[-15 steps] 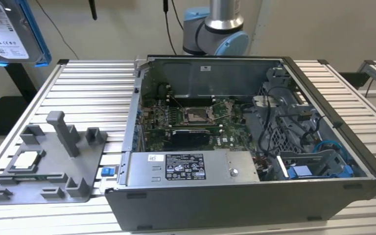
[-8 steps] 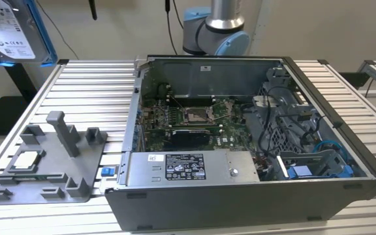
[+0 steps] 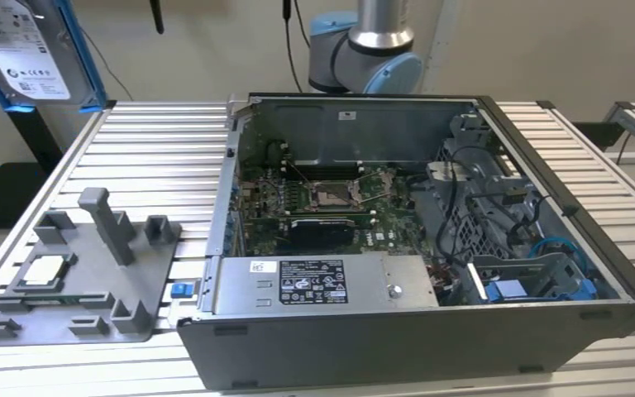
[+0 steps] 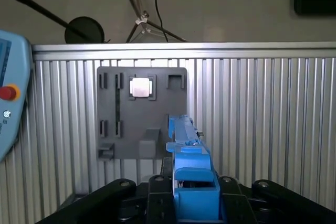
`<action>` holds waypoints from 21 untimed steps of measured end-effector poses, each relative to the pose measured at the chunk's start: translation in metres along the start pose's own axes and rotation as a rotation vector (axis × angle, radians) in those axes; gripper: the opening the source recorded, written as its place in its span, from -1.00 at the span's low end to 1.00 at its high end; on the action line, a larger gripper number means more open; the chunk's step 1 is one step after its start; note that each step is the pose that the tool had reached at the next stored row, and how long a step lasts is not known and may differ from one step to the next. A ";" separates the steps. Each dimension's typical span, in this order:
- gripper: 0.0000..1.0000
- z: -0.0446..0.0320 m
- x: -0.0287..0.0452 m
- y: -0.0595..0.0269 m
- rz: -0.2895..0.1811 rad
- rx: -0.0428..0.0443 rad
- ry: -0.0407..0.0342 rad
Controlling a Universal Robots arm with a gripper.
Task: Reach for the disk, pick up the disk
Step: 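Pick up the disk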
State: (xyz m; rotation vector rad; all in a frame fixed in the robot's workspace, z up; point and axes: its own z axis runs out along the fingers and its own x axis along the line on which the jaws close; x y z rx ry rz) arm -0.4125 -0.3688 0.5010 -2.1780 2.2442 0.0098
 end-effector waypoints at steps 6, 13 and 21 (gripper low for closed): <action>-1.00 0.0000 -0.0003 -0.0089 0.000 0.0000 0.0001; -1.00 0.0001 -0.0005 -0.0187 0.000 0.0001 0.0002; -1.00 0.0002 -0.0009 -0.0301 0.000 -0.0001 0.0004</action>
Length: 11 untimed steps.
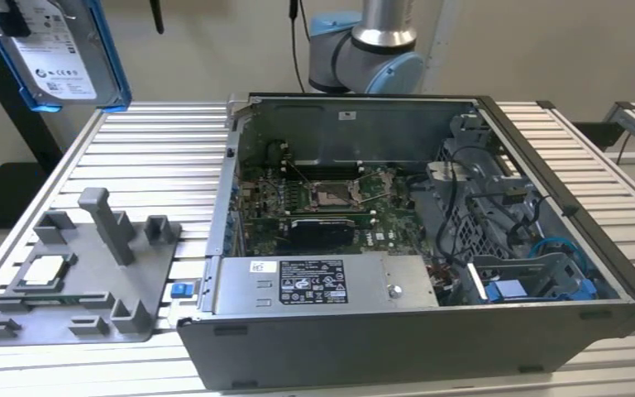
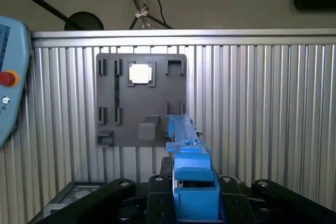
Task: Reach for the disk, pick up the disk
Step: 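Pick up the disk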
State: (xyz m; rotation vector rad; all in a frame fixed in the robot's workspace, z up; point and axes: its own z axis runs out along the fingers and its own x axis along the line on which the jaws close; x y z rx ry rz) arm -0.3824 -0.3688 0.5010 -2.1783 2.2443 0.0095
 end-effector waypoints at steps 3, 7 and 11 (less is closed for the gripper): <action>-1.00 0.0001 -0.0002 -0.0044 0.000 0.0001 0.0000; -1.00 0.0001 -0.0003 -0.0101 0.000 0.0001 0.0001; -1.00 0.0002 -0.0005 -0.0159 0.000 0.0001 0.0001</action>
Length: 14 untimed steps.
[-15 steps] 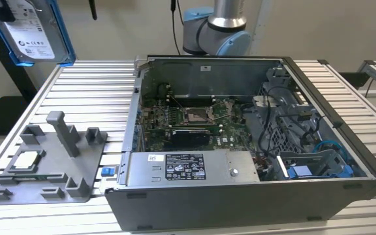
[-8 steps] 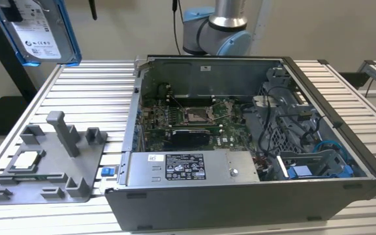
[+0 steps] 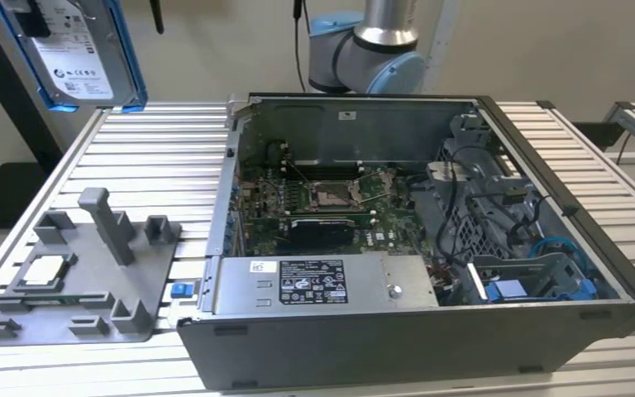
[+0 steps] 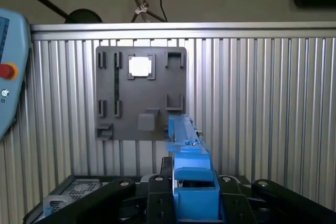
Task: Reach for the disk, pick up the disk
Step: 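Pick up the disk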
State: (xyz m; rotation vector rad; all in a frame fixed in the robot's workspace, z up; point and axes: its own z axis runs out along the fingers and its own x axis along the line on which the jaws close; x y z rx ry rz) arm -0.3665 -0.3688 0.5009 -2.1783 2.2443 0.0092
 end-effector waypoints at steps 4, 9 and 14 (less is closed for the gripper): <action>-1.00 0.0001 -0.0002 -0.0058 0.000 0.0001 0.0000; -1.00 0.0001 -0.0004 -0.0128 0.000 0.0000 0.0001; -1.00 0.0002 -0.0006 -0.0199 0.000 -0.0001 0.0002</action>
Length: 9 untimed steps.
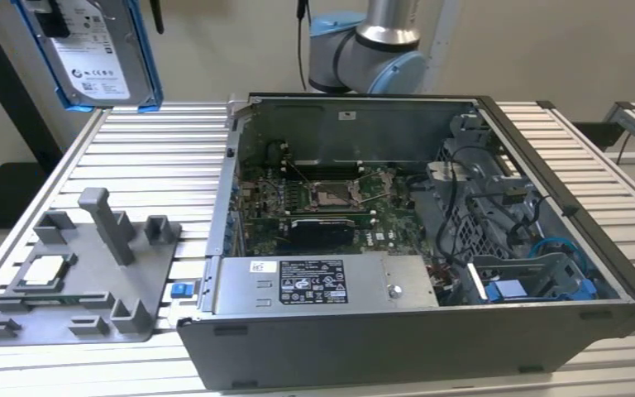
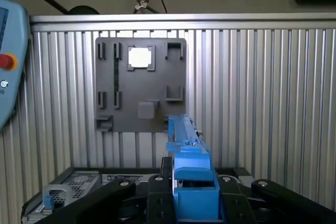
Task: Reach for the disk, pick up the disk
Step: 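Pick up the disk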
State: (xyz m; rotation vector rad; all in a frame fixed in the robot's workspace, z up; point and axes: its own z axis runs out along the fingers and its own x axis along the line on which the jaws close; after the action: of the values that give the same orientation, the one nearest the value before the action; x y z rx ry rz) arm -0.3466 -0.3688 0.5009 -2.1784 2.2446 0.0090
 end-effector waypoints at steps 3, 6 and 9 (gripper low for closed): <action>-1.00 0.0001 -0.0001 -0.0043 0.000 0.0000 0.0000; -1.00 0.0001 -0.0003 -0.0092 0.000 0.0000 0.0000; -1.00 0.0002 -0.0004 -0.0141 0.000 0.0000 0.0000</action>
State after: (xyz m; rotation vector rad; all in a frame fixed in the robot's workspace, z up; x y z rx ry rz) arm -0.3326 -0.3688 0.5008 -2.1785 2.2445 0.0090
